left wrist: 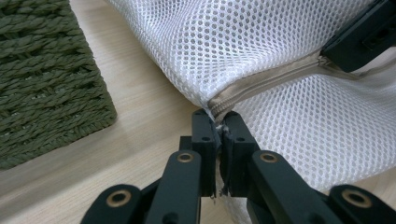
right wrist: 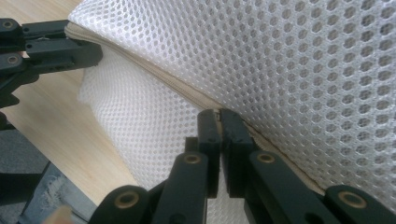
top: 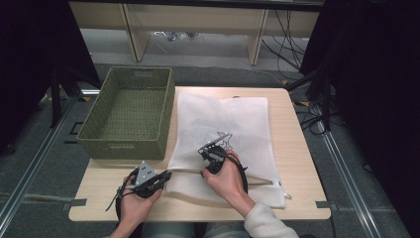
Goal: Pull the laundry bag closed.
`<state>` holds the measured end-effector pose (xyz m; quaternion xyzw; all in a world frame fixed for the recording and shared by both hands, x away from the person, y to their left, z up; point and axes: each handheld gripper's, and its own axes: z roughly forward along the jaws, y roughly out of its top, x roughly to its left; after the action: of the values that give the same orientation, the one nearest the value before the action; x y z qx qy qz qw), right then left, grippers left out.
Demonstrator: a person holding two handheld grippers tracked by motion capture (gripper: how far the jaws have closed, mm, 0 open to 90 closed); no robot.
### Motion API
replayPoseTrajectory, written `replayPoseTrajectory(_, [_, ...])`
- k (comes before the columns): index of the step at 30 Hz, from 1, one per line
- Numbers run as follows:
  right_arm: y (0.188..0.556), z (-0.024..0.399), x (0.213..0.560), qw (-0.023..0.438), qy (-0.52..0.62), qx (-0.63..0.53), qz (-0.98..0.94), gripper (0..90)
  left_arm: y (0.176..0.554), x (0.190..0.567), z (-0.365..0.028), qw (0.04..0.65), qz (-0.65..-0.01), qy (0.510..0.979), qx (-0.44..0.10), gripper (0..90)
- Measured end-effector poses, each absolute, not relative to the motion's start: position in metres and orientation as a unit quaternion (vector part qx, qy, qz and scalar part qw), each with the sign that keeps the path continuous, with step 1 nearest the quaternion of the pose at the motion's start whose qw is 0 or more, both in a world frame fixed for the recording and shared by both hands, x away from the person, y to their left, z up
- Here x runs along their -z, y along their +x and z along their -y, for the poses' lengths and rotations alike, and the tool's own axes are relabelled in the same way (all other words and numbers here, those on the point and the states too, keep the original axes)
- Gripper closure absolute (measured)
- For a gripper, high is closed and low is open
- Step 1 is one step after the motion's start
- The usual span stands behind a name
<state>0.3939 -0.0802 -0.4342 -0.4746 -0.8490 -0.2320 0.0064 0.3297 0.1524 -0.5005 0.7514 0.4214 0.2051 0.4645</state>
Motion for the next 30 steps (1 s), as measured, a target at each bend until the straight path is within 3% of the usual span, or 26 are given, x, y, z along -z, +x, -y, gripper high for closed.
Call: replayPoseTrajectory(30, [0.397,0.09,0.434,-0.009,-0.474,0.223,0.851,88.3,0.33,0.502,-0.153,0.466,-0.425,0.749,-0.201,84.1])
